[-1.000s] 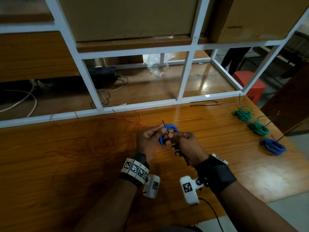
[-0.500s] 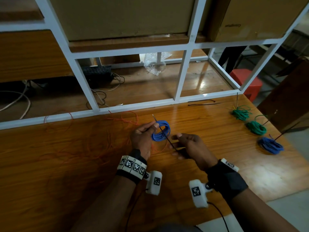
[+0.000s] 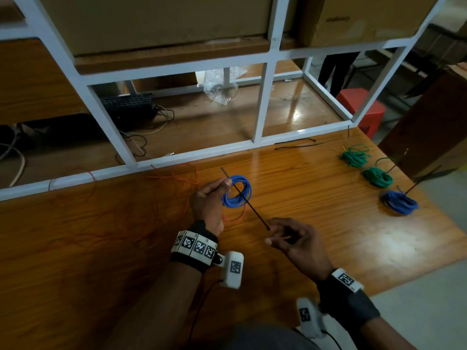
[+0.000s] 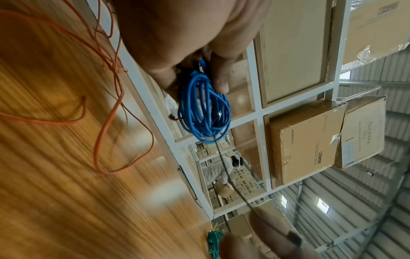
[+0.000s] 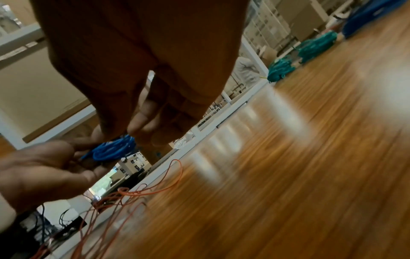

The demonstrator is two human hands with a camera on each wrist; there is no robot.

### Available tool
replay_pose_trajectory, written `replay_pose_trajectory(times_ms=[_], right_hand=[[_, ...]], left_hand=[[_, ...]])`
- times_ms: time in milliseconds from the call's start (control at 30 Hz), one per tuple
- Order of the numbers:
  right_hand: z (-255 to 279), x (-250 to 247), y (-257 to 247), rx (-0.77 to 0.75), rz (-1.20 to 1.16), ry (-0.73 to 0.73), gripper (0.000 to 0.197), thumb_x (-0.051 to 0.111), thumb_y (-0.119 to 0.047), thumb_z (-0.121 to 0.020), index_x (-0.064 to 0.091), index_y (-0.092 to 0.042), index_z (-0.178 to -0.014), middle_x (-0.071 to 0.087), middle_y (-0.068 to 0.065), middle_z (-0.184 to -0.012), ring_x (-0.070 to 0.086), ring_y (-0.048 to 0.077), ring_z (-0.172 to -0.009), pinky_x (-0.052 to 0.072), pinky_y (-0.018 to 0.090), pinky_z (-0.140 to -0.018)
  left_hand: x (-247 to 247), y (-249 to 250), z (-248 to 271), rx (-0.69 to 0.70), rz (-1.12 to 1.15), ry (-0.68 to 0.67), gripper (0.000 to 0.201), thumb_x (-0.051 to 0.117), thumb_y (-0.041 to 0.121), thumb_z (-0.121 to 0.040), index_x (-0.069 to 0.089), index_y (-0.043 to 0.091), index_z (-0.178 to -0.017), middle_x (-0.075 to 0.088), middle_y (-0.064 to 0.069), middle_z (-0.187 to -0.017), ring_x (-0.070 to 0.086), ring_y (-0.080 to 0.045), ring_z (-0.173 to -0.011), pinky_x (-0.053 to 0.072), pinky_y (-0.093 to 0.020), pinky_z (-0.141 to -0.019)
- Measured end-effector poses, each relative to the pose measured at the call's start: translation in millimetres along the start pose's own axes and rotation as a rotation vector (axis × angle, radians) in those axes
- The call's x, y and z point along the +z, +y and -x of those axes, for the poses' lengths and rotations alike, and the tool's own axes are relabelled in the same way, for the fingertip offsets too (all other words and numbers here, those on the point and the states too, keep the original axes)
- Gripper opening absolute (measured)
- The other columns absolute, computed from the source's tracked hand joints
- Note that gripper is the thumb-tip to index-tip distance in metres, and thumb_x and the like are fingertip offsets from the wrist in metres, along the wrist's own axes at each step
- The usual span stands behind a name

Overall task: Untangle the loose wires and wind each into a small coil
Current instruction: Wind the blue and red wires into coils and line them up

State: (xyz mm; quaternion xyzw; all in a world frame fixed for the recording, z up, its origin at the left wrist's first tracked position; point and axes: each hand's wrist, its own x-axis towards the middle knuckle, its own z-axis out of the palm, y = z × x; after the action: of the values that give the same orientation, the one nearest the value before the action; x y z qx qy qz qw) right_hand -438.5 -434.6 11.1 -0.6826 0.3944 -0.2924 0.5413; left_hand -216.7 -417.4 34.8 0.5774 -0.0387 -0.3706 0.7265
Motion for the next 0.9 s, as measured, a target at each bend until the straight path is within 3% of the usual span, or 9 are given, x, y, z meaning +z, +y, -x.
replay_pose_trajectory(times_ms=[100,200,300,467,667,767,900], right_hand=[[0,2,4,-0.046,0.06,0.089,0.033,0.086,-0.006,-0.08,0.078,-0.033,-0.097,0.078,-0.014,-0.089,0.075,0.006,-0.082,0.057,0.019,-0.07],[-1,2,8,-0.162,0.087,0.149,0.019,0.083,-0.006,-0.084,0.081,-0.024,-0.087,0.079,-0.012,-0.092,0.076,0.009,-0.085,0.059,0.024,-0.073],[-2,3,7,-0.228,0.127,0.181,0.011,0.083,-0.008,-0.085,0.081,-0.019,-0.082,0.078,-0.011,-0.09,0.074,0.007,-0.081,0.053,0.017,-0.069],[-5,3,16,-0.209,0.141,0.127,0.021,0.073,0.003,-0.091,0.08,-0.018,-0.09,0.078,-0.005,-0.092,0.074,0.011,-0.08,0.053,0.019,-0.069],[1,-4,26,-0.039,0.032,0.074,0.03,0.079,-0.005,-0.088,0.08,-0.034,-0.085,0.079,-0.008,-0.095,0.075,0.011,-0.091,0.059,0.03,-0.072],[5,-3,20,-0.002,-0.002,0.032,0.028,0.086,-0.006,-0.081,0.08,-0.028,-0.097,0.078,-0.008,-0.085,0.074,0.009,-0.084,0.058,0.026,-0.069],[5,5,17,0.005,-0.024,0.083,0.035,0.089,-0.008,-0.077,0.08,-0.024,-0.106,0.078,-0.003,-0.087,0.075,0.01,-0.089,0.059,0.025,-0.074]], left_hand=[[1,0,2,-0.014,-0.004,-0.002,0.02,0.078,0.002,-0.08,0.076,0.004,-0.1,0.075,-0.014,-0.092,0.07,-0.019,-0.079,0.056,-0.043,-0.093],[2,1,6,-0.008,-0.022,-0.007,0.016,0.08,0.002,-0.079,0.077,0.01,-0.093,0.077,-0.014,-0.096,0.072,-0.026,-0.09,0.056,-0.044,-0.095],[0,-2,11,0.024,-0.066,-0.026,0.016,0.08,0.002,-0.079,0.078,0.016,-0.087,0.078,-0.009,-0.093,0.073,-0.029,-0.096,0.058,-0.039,-0.09],[-2,-7,12,0.011,-0.053,-0.018,0.014,0.08,0.002,-0.08,0.078,0.013,-0.09,0.077,-0.014,-0.095,0.072,-0.026,-0.089,0.059,-0.04,-0.088],[-5,-3,10,-0.021,-0.009,0.002,0.015,0.079,0.003,-0.08,0.077,0.008,-0.094,0.077,-0.01,-0.086,0.071,-0.018,-0.077,0.058,-0.045,-0.091],[-5,-2,8,-0.017,0.003,-0.003,0.018,0.08,0.004,-0.08,0.076,0.006,-0.097,0.077,-0.008,-0.084,0.072,-0.017,-0.076,0.058,-0.043,-0.091],[-2,-1,9,0.0,0.005,-0.004,0.018,0.08,0.005,-0.079,0.076,0.007,-0.097,0.078,-0.008,-0.084,0.073,-0.019,-0.078,0.058,-0.043,-0.09]])
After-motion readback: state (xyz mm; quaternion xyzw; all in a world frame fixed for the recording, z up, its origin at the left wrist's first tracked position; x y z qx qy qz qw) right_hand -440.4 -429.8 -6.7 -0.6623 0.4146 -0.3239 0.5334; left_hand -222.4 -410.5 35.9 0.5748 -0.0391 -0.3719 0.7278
